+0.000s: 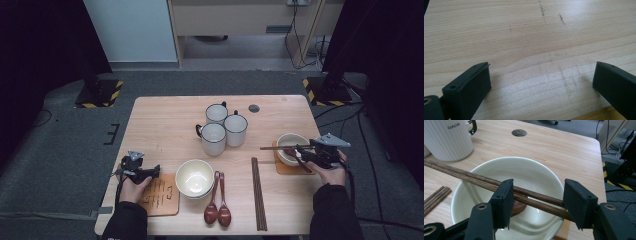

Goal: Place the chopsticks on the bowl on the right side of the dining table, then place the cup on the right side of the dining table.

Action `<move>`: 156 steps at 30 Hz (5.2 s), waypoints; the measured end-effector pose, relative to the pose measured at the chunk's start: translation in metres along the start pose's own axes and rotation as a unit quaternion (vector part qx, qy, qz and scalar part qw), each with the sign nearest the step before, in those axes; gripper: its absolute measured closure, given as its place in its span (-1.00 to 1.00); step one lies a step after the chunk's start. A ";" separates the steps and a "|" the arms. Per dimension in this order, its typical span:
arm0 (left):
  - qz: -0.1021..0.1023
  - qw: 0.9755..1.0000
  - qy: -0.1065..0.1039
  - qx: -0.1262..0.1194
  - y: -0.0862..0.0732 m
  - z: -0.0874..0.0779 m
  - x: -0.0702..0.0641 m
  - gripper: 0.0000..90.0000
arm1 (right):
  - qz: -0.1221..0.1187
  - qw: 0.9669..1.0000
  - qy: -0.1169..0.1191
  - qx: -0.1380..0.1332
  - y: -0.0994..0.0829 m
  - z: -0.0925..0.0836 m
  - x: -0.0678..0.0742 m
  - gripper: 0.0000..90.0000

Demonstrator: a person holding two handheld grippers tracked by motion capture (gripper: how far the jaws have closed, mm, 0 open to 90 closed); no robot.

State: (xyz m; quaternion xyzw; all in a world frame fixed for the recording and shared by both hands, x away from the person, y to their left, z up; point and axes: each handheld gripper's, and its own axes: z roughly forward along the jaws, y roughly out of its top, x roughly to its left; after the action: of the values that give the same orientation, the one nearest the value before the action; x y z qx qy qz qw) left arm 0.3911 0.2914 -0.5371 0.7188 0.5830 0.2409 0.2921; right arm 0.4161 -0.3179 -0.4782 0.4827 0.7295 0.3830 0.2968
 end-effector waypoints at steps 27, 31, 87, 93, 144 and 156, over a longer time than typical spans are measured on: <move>0.000 1.000 0.000 0.000 0.000 0.000 0.000 -0.99 | 0.059 0.997 -0.054 -0.006 0.005 0.009 -0.027 -0.16; 0.000 1.000 0.000 0.000 0.000 0.000 0.000 -0.99 | 0.060 0.997 -0.056 0.000 0.005 0.009 -0.027 -0.16; 0.000 1.000 0.000 0.000 0.000 0.000 0.000 -0.99 | 0.032 0.999 0.002 -0.012 0.009 -0.011 -0.008 -0.31; 0.000 1.000 0.000 0.000 0.000 0.000 0.000 -0.99 | 0.032 0.999 0.017 -0.028 0.021 -0.019 -0.003 -0.38; 0.000 1.000 -0.001 0.000 0.000 0.000 0.000 -0.99 | -0.053 0.993 0.061 -0.083 0.139 -0.016 0.079 -0.27; 0.000 1.000 -0.001 0.000 0.000 0.000 0.000 -0.99 | -0.045 0.993 0.073 -0.078 0.157 0.002 0.101 -0.27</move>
State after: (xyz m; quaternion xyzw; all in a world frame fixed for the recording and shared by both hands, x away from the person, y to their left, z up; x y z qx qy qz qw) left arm 0.3912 0.2914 -0.5371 0.7191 0.5829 0.2404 0.2922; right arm 0.4561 -0.1855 -0.3533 0.3954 0.7380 0.4594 0.2966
